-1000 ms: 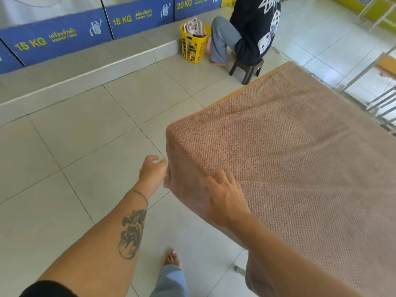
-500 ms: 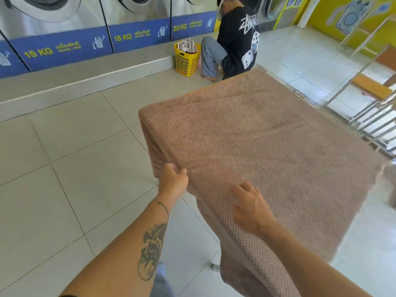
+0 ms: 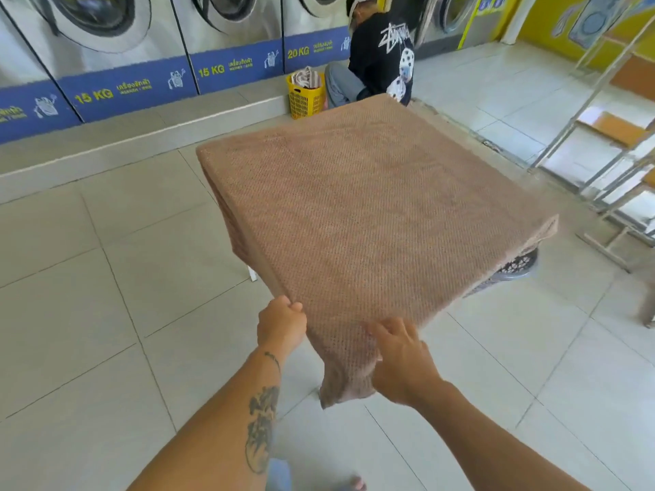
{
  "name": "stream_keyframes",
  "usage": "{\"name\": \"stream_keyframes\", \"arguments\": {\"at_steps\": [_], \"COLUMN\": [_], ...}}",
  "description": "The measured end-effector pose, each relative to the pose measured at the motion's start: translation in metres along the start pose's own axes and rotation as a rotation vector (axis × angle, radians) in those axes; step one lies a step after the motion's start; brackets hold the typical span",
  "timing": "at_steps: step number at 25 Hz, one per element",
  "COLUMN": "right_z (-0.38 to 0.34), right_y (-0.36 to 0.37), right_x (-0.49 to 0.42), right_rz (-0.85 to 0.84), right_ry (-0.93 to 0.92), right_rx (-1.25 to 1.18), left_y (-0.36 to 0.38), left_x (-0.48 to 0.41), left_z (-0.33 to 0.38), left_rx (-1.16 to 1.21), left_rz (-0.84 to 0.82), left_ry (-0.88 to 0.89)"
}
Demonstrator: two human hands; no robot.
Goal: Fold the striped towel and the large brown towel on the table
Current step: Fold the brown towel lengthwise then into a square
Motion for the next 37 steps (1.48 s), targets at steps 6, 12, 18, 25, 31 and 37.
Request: {"name": "stream_keyframes", "arguments": {"at_steps": [6, 12, 18, 25, 31, 37], "right_z": [-0.043, -0.058, -0.065, -0.054, -0.037, -0.016], "right_y": [0.023, 0.029, 0.024, 0.016, 0.010, -0.043], "right_x": [0.017, 0.000, -0.004, -0.003, 0.001, -0.015], "right_rz": [-0.025, 0.013, 0.064, 0.014, -0.092, -0.171], "right_ry": [-0.110, -0.081, -0.078, -0.160, -0.385, -0.306], "right_rx": [0.097, 0.203, 0.246, 0.303, 0.355, -0.224], "left_y": [-0.052, -0.011, 0.045, 0.055, 0.071, 0.078], "left_x": [-0.027, 0.013, 0.060, 0.088, 0.102, 0.143], "left_z": [-0.044, -0.049, -0.053, -0.054, -0.029, -0.029], "left_rx": [-0.124, 0.200, 0.150, 0.283, 0.126, 0.366], "left_rz": [0.115, -0.464, -0.701, -0.579, -0.372, -0.020], "left_ry": [-0.037, -0.084, 0.081, 0.001, 0.056, -0.045]}}
Point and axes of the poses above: each hand's wrist, its own x-axis away from the middle knuckle, its own y-axis out of the palm, z = x × y, the point moved 5 cm from there along -x, towards the middle knuckle, and after that the axes turned 7 degrees about z, right-handed, at the moved point
